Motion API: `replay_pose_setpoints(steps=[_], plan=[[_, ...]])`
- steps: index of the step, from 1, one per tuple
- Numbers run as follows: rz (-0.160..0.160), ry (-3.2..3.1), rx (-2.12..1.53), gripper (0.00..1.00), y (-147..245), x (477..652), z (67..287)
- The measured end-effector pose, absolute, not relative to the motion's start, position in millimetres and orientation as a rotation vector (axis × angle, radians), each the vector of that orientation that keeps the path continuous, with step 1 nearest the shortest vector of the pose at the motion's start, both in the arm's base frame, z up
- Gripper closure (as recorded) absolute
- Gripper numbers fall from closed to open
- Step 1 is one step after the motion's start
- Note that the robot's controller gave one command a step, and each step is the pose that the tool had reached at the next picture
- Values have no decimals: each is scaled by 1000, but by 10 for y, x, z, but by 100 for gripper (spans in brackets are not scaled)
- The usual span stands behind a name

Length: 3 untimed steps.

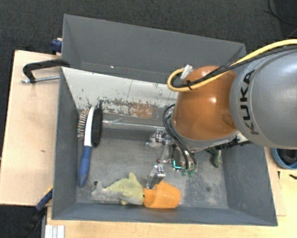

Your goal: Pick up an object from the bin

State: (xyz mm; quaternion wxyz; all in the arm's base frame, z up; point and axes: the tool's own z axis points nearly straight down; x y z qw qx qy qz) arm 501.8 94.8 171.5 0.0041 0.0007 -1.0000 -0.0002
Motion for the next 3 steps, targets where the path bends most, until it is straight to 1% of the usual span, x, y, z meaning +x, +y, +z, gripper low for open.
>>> replay_pose_setpoints(steps=[1, 2, 3], plan=[[3, -3110, 403, 0, 144, 4977, 1087], [-1, -3070, 681, 0, 122, 4999, 715], [-2, -3077, 682, 100, 129, 5016, 734]])
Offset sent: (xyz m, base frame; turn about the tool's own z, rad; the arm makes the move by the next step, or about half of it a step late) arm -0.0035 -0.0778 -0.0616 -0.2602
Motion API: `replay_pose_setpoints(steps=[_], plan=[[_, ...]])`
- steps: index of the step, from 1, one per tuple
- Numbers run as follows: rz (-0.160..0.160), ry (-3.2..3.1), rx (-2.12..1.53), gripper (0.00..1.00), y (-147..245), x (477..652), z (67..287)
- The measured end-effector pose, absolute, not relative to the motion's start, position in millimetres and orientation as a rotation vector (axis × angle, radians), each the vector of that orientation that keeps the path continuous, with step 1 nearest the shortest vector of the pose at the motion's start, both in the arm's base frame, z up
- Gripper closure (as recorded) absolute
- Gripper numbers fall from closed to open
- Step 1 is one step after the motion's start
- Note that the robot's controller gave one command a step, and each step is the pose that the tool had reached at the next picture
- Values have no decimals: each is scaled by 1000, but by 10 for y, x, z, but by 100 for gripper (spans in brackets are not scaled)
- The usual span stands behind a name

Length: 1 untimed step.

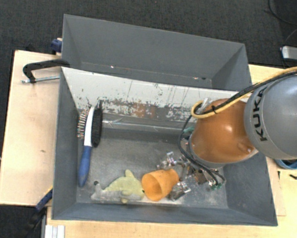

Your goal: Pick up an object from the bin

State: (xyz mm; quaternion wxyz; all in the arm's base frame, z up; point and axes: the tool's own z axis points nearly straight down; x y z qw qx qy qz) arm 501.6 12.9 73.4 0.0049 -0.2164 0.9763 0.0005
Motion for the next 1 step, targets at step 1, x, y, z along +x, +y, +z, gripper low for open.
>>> replay_pose_setpoints(steps=[1], plan=[[-6, 2688, -1600, 100, 325, 5639, 2107]])
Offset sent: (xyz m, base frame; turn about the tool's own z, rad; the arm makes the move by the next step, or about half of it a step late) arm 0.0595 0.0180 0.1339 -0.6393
